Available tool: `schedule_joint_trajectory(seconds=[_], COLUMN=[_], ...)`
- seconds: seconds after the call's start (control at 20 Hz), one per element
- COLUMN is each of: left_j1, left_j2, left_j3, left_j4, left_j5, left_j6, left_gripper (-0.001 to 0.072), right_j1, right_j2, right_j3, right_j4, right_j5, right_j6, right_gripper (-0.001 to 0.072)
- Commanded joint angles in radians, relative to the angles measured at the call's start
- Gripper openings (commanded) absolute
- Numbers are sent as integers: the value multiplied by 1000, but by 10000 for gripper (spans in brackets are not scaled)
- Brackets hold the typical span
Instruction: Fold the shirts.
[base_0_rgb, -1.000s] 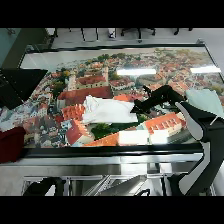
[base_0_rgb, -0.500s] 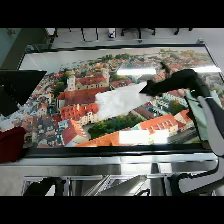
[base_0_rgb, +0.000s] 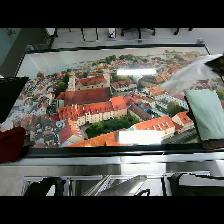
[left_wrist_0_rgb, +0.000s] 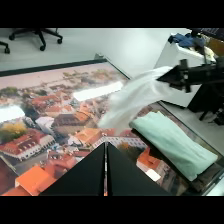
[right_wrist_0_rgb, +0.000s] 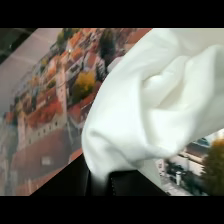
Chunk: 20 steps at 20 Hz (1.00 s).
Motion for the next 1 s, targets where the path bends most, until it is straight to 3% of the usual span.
schedule_joint_trajectory(seconds=[0.0, 0.3, 0.65, 0.95], left_j1=[0, 0, 0, 0], left_j2=[25, -5, -8, -8], left_j3=[0, -6, -116, -175], left_j4=[18, 17, 18, 19], left_j5=[-8, 4, -6, -8], left_j6=[0, -28, -37, -35], left_gripper=[23, 23, 23, 23], right_j1=[-214, -353, -352, -352], right_j2=[6, 8, 175, 294], right_j3=[28, 28, -151, -378], right_j4=[-4, -71, -419, -638], right_j5=[-89, -257, -256, -188], right_j6=[27, 50, 356, 453], right_gripper=[23, 23, 23, 33])
